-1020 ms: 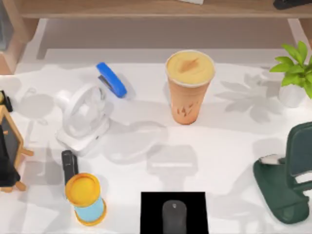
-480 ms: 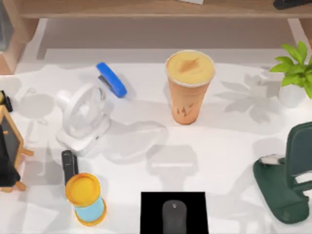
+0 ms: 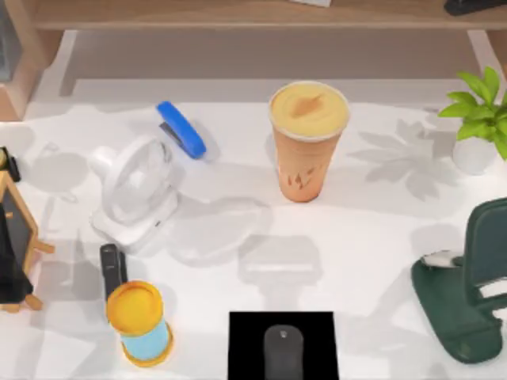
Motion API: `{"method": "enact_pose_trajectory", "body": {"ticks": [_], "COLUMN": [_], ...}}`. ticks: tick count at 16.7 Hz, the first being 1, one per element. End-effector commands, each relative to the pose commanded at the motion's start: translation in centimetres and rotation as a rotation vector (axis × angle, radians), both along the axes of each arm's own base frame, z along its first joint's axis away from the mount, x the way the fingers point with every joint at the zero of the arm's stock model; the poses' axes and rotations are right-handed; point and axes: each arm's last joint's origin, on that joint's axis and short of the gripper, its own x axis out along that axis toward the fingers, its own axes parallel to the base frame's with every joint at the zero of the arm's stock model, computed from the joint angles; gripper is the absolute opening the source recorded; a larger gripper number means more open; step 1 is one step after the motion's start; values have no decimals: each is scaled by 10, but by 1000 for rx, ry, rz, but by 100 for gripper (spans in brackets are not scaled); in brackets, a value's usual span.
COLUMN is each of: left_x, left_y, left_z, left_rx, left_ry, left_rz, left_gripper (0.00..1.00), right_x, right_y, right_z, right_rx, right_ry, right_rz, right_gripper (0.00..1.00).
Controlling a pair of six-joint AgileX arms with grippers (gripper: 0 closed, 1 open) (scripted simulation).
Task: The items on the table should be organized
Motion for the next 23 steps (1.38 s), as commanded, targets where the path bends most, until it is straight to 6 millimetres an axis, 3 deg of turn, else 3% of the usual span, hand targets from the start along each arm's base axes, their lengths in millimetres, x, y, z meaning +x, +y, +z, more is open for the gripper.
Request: {"method": "enact_pose_trajectory", "body": {"ticks": [6,10,15,19,23], "left_x": [0,0,0,0,0], "left_y": [0,0,0,0,0], "left_z": [0,0,0,0,0], "left_rx": [0,0,0,0,0], "left_ry": [0,0,0,0,0], "left_rz": [0,0,0,0,0], "left_gripper": [100,100,100,100,100], "right_x": [-15,-45,-78,-93,-97], "right_y": [36,66,92,106,110], "right_z": [62,89,91,80,76], "right_rx": [-258,-194,99,290,336], "right_ry": [-423,-764,-976,-973,-952], "right_rz": [-95,-126,-54,51,92], "right_gripper": [0,0,0,0,0]}}
